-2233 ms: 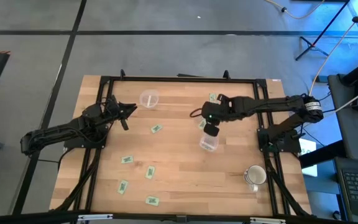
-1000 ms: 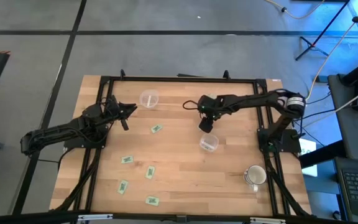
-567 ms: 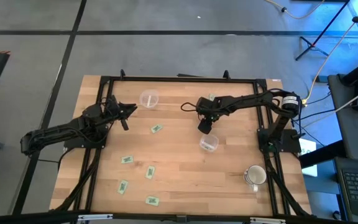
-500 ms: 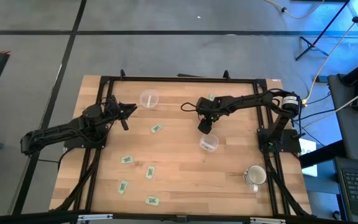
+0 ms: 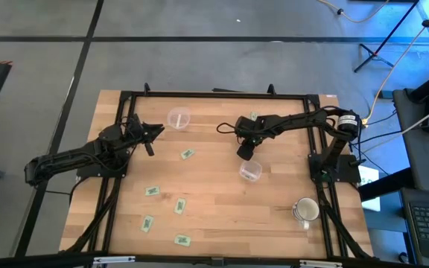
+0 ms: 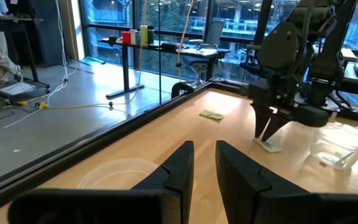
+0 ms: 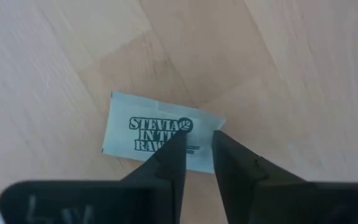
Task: Pick and place Stevia / Truvia into bins
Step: Put the stevia packet into the bottom transparent container
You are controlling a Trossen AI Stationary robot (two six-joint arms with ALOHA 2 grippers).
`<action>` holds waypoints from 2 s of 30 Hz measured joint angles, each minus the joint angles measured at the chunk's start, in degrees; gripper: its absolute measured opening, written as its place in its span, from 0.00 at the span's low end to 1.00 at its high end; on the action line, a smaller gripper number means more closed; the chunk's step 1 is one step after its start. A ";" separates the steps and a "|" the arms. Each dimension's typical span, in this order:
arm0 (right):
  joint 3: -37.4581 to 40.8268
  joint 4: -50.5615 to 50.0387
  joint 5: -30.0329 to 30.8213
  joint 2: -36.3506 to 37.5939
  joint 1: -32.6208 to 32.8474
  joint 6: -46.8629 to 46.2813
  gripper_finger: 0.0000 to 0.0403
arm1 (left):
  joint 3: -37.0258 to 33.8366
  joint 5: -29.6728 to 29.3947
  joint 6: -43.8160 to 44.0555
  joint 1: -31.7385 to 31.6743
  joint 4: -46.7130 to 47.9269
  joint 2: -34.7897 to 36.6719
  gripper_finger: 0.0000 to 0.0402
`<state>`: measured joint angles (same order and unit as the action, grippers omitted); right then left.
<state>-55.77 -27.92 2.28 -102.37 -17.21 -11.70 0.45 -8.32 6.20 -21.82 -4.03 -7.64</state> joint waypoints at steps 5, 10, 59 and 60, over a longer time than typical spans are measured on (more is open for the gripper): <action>0.00 -0.07 0.01 -0.02 0.00 0.24 0.16 | 0.01 0.00 -0.88 0.02 0.00 0.00 0.16; 0.34 -2.40 0.20 1.82 -0.01 0.39 0.15 | 0.02 0.00 -0.98 0.01 0.00 0.00 0.16; -0.20 -4.49 0.57 -0.02 0.15 -5.95 0.12 | 0.00 0.02 -0.98 0.00 0.00 0.00 0.16; -0.17 -4.47 0.53 -0.02 0.15 -5.95 0.10 | 0.02 0.02 -0.98 0.01 0.00 0.00 0.16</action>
<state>-55.94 -32.39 2.81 -102.39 -17.06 -17.65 0.47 -8.29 5.21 -21.81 -4.03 -7.64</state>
